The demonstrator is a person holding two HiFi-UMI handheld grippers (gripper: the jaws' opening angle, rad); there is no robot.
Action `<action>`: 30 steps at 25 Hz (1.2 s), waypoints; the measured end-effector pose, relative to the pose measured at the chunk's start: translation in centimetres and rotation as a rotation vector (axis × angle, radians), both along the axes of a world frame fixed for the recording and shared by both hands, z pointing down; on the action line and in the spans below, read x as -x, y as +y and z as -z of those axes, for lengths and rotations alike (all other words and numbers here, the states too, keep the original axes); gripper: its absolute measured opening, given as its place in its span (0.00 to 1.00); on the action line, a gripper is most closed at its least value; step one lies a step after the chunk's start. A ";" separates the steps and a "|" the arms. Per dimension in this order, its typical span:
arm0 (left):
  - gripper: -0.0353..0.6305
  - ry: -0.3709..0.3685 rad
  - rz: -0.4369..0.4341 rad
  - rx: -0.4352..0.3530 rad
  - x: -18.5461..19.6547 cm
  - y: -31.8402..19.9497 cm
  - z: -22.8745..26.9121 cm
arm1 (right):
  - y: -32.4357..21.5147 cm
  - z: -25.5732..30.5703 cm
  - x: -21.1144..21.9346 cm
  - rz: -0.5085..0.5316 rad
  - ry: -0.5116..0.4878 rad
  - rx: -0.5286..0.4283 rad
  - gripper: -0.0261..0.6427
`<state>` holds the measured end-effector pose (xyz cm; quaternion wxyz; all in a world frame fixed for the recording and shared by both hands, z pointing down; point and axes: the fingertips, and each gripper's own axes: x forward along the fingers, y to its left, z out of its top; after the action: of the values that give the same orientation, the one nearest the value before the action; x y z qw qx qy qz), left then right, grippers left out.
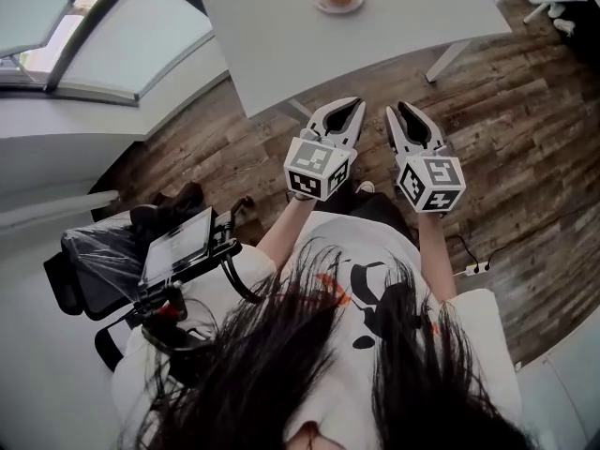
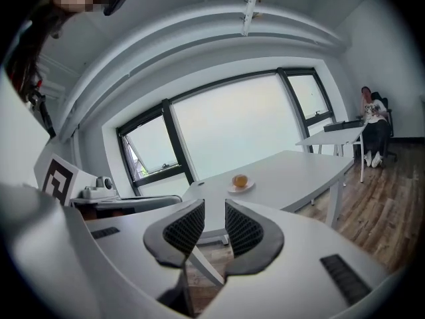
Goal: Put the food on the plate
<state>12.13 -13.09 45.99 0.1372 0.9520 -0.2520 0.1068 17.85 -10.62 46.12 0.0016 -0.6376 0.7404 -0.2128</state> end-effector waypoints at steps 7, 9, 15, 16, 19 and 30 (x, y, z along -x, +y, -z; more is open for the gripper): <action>0.06 -0.052 -0.014 -0.017 0.9 0.7 0.2 | 0.3 0.5 0.9 0.002 -0.022 -0.023 0.19; 0.06 -0.057 -0.019 -0.022 0.8 0.4 0.4 | 0.1 0.6 0.9 -0.002 -0.028 -0.028 0.19; 0.06 -0.071 -0.045 -0.036 2.7 1.2 0.8 | 0.5 1.3 2.7 -0.023 -0.047 -0.046 0.19; 0.06 -0.069 -0.047 -0.036 3.3 1.3 0.9 | 0.6 1.5 3.2 -0.027 -0.055 -0.049 0.19; 0.06 -0.064 -0.041 -0.040 5.5 1.7 1.2 | 1.0 1.9 5.5 -0.027 -0.062 -0.055 0.19; 0.06 -0.054 -0.032 -0.085 17.1 5.5 1.9 | 4.8 2.0 17.1 -0.031 -0.079 -0.042 0.19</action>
<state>-5.01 -7.56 44.08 0.0884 0.9576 -0.2448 0.1236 0.79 -5.82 44.09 0.0475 -0.6400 0.7340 -0.2223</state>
